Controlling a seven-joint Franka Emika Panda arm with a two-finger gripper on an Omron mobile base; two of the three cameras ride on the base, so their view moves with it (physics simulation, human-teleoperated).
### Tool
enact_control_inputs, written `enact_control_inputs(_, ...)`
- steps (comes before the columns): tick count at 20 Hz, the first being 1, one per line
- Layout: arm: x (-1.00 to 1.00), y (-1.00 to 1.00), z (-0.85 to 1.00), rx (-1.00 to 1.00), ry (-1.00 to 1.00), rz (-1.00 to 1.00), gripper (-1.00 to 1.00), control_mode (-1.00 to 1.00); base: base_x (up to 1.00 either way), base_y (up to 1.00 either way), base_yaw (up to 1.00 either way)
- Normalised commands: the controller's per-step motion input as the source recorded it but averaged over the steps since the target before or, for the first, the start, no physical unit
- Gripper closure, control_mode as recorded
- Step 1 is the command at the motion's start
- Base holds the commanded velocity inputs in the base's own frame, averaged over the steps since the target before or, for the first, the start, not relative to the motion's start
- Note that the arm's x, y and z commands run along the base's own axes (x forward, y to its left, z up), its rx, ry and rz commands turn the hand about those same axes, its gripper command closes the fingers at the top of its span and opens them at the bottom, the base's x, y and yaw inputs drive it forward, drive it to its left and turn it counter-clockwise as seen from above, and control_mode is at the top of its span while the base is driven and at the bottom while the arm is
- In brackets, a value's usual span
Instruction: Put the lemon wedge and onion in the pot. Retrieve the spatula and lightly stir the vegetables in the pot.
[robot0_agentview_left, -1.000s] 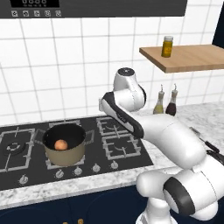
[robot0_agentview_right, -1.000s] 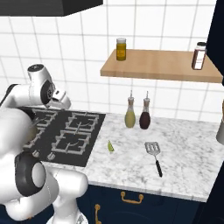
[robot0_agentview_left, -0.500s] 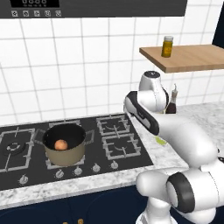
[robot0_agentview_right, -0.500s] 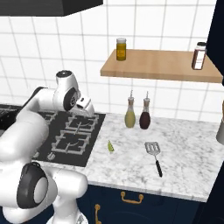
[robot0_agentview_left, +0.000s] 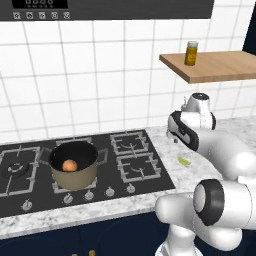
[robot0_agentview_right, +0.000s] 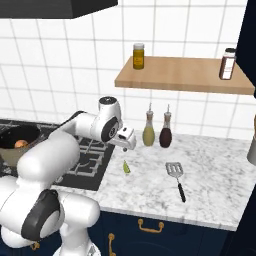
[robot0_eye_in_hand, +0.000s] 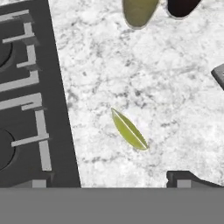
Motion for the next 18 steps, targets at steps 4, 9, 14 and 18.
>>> enact_control_inputs(4, 0.00, -0.83, -0.61, 0.02, 0.08, 0.00, -1.00, -1.00, 0.00, 0.00, 0.00)
enact_control_inputs(9, 0.07, -0.27, -0.74, 0.00, 0.07, 0.07, -1.00, -1.00, 0.00, 0.00, 0.00)
enact_control_inputs(14, 0.03, 0.16, -0.59, 0.00, 0.05, 0.17, -1.00, -1.00, 0.00, 0.00, 0.00)
enact_control_inputs(18, 0.30, 0.08, -0.33, 0.00, 0.00, 0.16, -1.00, -1.00, 0.00, 0.00, 0.00)
